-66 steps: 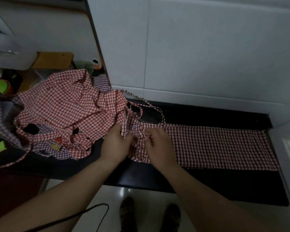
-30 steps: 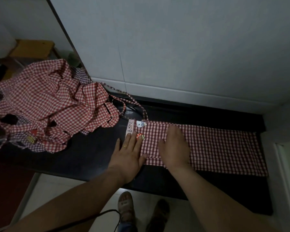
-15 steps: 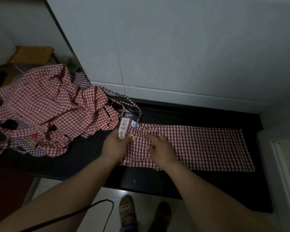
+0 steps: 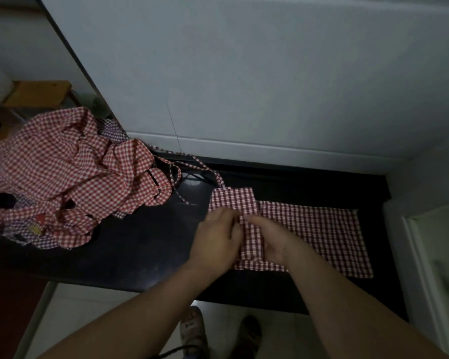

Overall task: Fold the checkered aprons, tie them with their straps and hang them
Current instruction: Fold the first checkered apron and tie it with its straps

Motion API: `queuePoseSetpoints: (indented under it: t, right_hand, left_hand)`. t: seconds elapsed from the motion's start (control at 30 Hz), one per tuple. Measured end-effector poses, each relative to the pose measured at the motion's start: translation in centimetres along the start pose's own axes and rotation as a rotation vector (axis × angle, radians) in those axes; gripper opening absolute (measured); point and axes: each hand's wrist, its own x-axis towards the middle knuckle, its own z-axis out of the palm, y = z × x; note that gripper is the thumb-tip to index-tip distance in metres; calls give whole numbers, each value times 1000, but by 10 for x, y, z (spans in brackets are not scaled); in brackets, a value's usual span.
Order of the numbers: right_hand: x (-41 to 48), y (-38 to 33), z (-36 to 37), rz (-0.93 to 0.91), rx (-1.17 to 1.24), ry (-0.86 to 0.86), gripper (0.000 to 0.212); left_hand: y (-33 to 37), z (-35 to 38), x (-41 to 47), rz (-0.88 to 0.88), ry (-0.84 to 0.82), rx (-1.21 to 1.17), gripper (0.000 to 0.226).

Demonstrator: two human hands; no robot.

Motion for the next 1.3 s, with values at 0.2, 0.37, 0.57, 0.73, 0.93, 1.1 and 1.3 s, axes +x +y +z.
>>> queuePoseSetpoints:
  t: [0.2, 0.37, 0.57, 0.73, 0.93, 1.1, 1.3]
  right_hand:
    - [12, 13, -2, -2, -220, 169, 20]
    - [9, 14, 2, 11, -209, 242, 24]
    - [23, 20, 5, -120, -481, 311, 22]
    - [14, 43, 12, -553, -1143, 780, 27]
    - [38, 52, 22, -852, -1409, 568, 56]
    - [54, 55, 12, -752, -1441, 600, 60]
    - [33, 49, 14, -657, -1058, 487, 53]
  left_hand:
    - [-37, 12, -16, 10, 44, 184, 52]
    - [-42, 11, -16, -38, -20, 186, 65]
    - [-55, 26, -9, -73, -143, 368, 71]
    - [-56, 35, -6, -114, -160, 476, 71]
    - [-49, 35, -6, -125, -181, 583, 68]
    - [-59, 35, -16, -92, -74, 365, 73]
    - [-36, 12, 6, -585, 59, -375, 47]
